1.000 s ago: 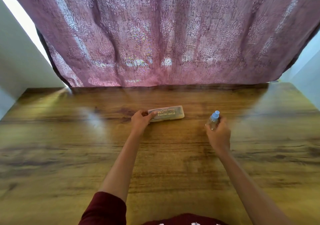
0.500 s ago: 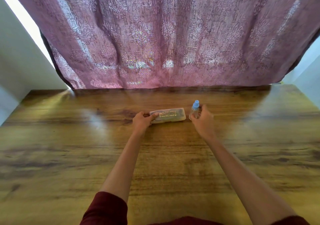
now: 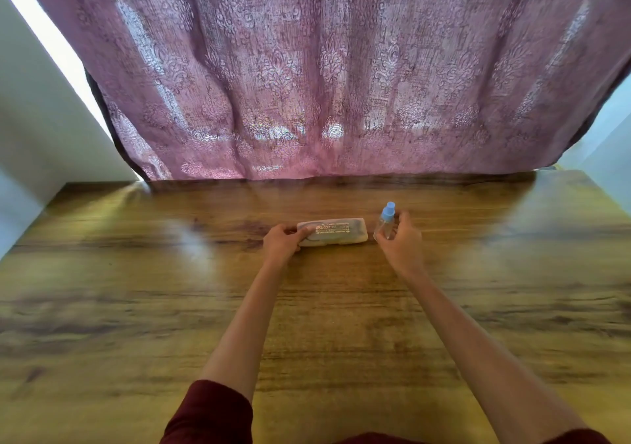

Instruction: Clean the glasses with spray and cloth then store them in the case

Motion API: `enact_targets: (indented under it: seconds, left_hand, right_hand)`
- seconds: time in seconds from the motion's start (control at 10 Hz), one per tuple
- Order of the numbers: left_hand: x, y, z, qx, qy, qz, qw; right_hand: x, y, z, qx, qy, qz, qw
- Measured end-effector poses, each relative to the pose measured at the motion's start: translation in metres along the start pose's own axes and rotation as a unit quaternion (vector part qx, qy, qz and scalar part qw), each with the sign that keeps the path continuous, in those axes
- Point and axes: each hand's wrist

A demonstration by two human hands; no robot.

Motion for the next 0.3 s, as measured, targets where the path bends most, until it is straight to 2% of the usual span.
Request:
enact_targets:
  seconds: [0.2,0.3]
  left_hand:
    - [-0.001,-0.003,0.003,-0.005,0.031,0.01,0.999]
    - [-0.002,-0.005,0.007,0.013,0.089,0.062,0.994]
  right_hand:
    - [-0.007,-0.002,-0.004,0.016,0.022,-0.018,0.999]
    - [-0.01,-0.008,-0.01,0.003,0.016,0.01,1.0]
Point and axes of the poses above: each hand's wrist, its own y-axis towards the middle knuckle, its own x-axis out of the palm, z = x × y, and after that the axes turned 1 degree about -z, right-handed
